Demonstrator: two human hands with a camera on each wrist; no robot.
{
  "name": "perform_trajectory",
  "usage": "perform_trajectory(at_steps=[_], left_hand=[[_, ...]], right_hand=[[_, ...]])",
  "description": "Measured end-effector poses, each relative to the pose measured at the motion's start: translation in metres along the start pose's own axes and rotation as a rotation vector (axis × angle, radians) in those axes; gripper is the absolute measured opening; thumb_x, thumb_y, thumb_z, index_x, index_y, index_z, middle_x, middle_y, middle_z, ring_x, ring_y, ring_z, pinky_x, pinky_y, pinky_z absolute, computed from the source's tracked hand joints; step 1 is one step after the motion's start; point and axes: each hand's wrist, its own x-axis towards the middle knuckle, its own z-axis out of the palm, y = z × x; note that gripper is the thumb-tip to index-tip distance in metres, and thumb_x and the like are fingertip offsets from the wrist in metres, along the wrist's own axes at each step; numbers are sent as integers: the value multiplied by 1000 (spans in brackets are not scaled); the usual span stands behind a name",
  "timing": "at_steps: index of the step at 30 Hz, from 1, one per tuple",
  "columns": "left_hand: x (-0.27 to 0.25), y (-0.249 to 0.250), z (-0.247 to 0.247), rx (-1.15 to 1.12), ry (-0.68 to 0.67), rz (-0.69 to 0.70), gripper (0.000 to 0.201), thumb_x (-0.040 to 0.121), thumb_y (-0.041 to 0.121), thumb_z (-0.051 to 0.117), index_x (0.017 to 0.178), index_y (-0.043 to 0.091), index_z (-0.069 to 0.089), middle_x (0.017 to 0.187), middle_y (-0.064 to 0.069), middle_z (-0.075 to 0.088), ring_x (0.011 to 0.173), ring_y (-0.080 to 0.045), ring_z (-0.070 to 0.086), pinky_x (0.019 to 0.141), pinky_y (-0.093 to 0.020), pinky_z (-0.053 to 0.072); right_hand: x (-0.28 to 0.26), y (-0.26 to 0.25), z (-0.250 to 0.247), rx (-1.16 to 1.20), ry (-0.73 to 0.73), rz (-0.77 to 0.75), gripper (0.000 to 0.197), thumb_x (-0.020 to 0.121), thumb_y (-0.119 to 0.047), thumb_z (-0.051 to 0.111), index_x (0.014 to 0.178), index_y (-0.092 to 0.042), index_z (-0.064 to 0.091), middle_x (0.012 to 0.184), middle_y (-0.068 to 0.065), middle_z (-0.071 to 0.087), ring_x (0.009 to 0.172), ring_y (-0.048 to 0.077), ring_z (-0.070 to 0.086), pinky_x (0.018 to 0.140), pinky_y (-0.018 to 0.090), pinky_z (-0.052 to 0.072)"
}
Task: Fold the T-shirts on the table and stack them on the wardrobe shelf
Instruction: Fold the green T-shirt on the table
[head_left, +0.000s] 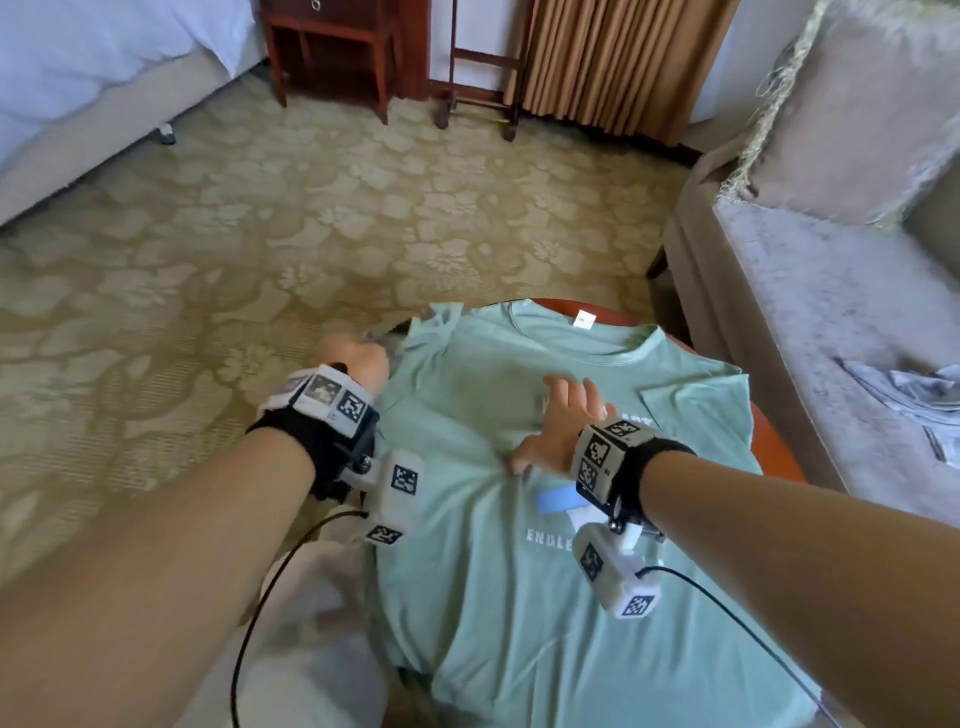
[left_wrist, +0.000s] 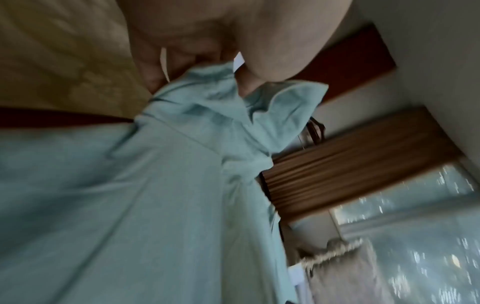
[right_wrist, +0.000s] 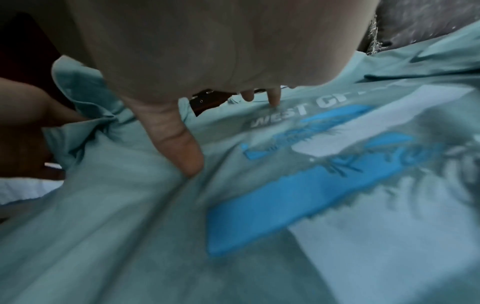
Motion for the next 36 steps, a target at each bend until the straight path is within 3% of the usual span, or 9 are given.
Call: perform_trajectory(at_steps=[3,10,13,17,19,26,31,34,36], left_hand=[[21,-7,-9,-262,-24,-202,44,93,28,45,126,1,56,118,-19,61,106,-40,61,94,-51,51],[12,-23,-11,-400,-183,-211,46,74,55,73,84,11,62,80,-8,67,72,-24,64,60,-32,53],[25,-39,-9,-271,-215,-164,31,67,33,83,74,10,65,75,-10,62,63,-22,57,47,-24,49],[39,-47,-9,-273,-229,-170,21,82,1,63,69,12,52,72,-5,52,51,-15,57,62,-30,53],[42,-54,-11,-380,-148,-137,15,82,-8,56,73,3,51,63,-4,51,35,-8,53,44,-21,49],[4,-34,-16,-603,-34,251,46,65,-28,38,73,11,61,93,1,70,85,-19,65,66,-31,54],[-24,-11,-18,-492,-263,463,36,72,-29,41,89,-2,55,140,7,54,125,-6,53,83,-16,50],[-33,-5,-8,-462,-345,535,29,74,-27,46,87,-2,55,135,1,59,117,-1,57,97,-26,51],[-34,-5,-1,-412,-306,582,41,71,-29,44,82,9,58,114,1,69,104,-1,64,92,-29,55]], right_hand=[[7,-14,-12,19,55,37,93,67,-48,68,145,-26,22,147,-1,24,144,22,11,115,48,18],[30,-74,-20,31,35,-171,70,83,-29,57,146,-31,25,154,-4,18,142,21,17,109,46,32],[32,-90,-8,-49,-64,-267,74,86,-39,58,149,-32,21,159,-8,7,148,22,3,115,50,21],[34,-86,17,-77,-164,-266,90,83,-47,58,152,-34,2,160,-14,-12,148,20,-12,117,55,5],[37,-84,21,-39,-170,-246,96,83,-50,58,152,-36,-6,159,-15,-18,147,18,-17,117,56,0],[31,-90,9,-32,-86,-160,92,75,-45,62,149,-44,7,156,-14,-28,147,21,-8,109,58,14],[38,-103,-21,419,-47,-130,48,94,-30,47,141,-21,43,154,4,29,136,27,32,107,43,33],[30,-107,-50,1051,-281,56,32,100,-35,43,114,-10,58,108,11,65,92,26,62,86,38,47],[31,-103,-60,1052,-293,57,23,96,-34,50,90,-16,63,88,5,69,79,19,65,77,35,49]])
